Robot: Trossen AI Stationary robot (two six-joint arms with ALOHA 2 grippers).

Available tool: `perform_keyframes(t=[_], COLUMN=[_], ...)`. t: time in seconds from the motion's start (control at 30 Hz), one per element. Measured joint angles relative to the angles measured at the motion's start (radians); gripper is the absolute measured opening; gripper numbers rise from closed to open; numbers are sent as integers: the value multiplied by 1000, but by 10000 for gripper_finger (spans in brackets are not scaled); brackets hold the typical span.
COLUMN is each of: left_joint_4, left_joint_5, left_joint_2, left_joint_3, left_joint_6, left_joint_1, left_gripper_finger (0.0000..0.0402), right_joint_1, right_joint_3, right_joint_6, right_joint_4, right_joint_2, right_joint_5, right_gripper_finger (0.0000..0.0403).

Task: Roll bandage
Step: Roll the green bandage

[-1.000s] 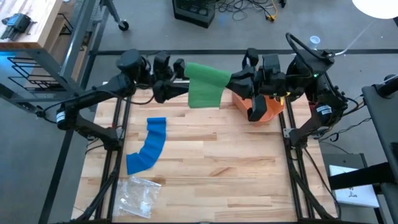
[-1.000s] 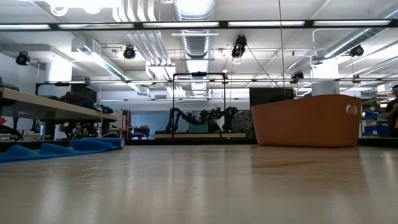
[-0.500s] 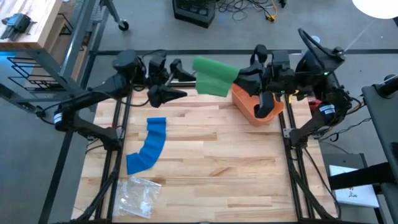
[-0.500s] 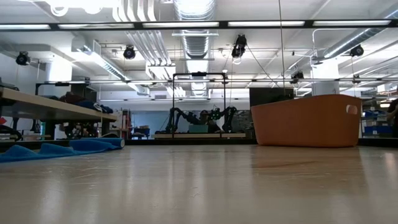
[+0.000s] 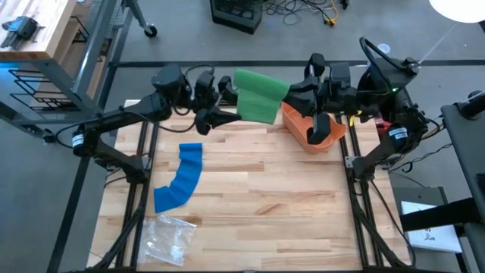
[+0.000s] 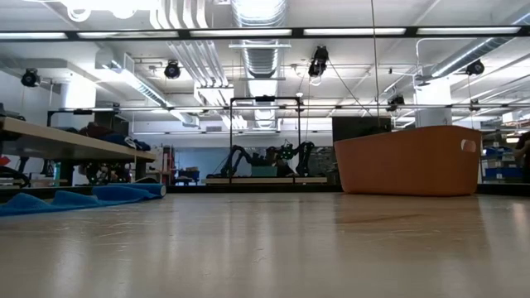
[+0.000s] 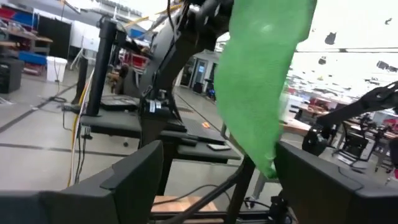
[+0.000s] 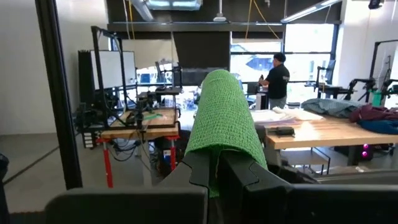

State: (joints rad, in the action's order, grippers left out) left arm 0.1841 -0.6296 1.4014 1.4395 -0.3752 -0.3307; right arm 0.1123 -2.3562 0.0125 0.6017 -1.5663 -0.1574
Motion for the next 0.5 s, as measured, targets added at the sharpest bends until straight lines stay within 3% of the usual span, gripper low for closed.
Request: perform_keyframes(t=[0.5], left_joint_4=[25], left_joint_5=[64], left_joint_2=[16], left_joint_3=[0], left_joint_6=[-4], left_joint_1=[18], left_gripper_finger=[193], right_joint_1=[-20], right_joint_3=[0], right_joint_6=[-7], right_joint_4=[19], right_joint_2=[-32], right_joint_5=[-3], right_gripper_finger=[3])
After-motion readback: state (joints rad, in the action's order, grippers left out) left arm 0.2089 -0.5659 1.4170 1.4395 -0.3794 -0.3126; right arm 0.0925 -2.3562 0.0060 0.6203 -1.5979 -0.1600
